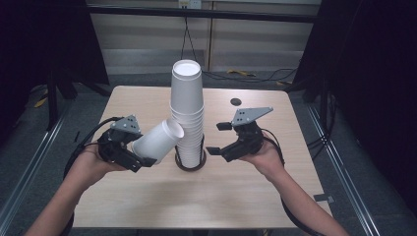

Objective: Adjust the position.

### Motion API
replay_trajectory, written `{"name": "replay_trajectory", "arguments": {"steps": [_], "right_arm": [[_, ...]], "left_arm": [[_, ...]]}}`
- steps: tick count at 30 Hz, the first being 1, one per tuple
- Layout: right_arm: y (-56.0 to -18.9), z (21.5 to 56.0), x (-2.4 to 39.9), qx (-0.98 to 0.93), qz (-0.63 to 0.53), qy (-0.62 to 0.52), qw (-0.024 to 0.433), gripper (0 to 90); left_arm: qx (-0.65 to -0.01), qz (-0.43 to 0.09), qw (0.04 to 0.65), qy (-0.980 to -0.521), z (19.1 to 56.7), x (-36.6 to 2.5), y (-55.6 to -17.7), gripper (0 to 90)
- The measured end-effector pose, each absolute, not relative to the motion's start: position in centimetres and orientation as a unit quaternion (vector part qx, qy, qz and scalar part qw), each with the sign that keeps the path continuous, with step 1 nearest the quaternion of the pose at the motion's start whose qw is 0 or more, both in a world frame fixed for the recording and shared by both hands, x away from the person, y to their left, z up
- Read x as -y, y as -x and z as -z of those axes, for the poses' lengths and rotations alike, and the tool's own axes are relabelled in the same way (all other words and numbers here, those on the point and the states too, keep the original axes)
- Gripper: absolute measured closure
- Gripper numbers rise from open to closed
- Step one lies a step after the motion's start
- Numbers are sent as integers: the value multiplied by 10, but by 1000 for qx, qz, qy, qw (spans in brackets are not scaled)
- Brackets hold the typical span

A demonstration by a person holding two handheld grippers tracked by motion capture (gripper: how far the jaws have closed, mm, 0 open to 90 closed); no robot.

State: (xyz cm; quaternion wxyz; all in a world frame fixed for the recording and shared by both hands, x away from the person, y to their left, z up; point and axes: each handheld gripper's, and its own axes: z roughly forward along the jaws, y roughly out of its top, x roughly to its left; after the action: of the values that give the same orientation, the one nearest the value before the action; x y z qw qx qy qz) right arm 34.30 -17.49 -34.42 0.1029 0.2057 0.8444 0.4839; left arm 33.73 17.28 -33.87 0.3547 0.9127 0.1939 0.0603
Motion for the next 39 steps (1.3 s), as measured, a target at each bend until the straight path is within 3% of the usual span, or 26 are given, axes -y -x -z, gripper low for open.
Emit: {"name": "replay_trajectory", "arguments": {"steps": [17,39], "right_arm": [[-340,350,175,-866,-460,-178,83,131],[-329,361,162,-934,-340,-103,43,139]], "left_arm": [[-163,-58,302,-937,348,-153,-326,170],[-120,-40,232,-965,370,-116,-317,167]]}}
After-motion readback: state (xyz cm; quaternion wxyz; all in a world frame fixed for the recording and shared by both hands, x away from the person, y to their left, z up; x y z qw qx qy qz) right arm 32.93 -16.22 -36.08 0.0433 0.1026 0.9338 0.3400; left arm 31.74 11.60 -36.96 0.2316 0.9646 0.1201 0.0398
